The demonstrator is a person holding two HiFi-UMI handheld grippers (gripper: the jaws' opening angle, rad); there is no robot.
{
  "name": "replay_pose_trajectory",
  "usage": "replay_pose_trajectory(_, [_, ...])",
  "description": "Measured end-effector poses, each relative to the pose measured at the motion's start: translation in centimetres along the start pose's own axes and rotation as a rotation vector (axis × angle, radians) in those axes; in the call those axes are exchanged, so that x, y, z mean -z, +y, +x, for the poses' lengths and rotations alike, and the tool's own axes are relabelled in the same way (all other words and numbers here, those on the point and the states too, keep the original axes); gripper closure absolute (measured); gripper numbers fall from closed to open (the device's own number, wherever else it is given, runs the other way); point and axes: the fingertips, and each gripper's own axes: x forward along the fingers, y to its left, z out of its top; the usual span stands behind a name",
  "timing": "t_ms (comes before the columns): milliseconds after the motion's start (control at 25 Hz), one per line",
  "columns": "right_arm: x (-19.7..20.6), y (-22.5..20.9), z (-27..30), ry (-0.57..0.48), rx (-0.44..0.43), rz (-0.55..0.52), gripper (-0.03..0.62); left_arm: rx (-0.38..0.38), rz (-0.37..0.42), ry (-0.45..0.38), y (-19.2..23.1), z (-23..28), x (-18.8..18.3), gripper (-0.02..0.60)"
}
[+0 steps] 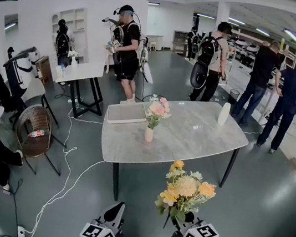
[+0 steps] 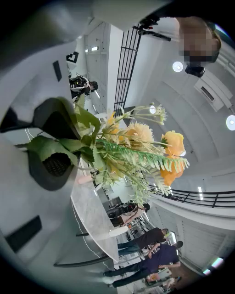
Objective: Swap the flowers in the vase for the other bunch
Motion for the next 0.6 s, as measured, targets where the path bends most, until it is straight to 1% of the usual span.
replay_pose_trajectory(160, [-0.3, -1.3, 0.1, -0.019, 0.028, 0.000, 0.522, -0.039, 0.009, -0.025, 0.4, 0.6, -0.3, 0.568])
replay_pose_trajectory(320, [-1.0, -1.6, 0.6, -0.031, 0.034, -0.056, 0.522, -0.079, 0.020, -0.055, 0.6, 1.9, -0.7, 0.568])
replay_pose_trajectory(440, [-1.5, -2.0, 0.9, -0.034, 0.041, -0.089, 0.522, -0.076, 0.032, -0.056, 0.4, 3.6, -0.5, 0.568])
replay_pose_trajectory(600, [-2.2, -3.3, 1.7, -0.052, 0.065, -0.092, 0.522, -0.039, 0.047, -0.057, 0.4, 6.3, -0.9, 0.568])
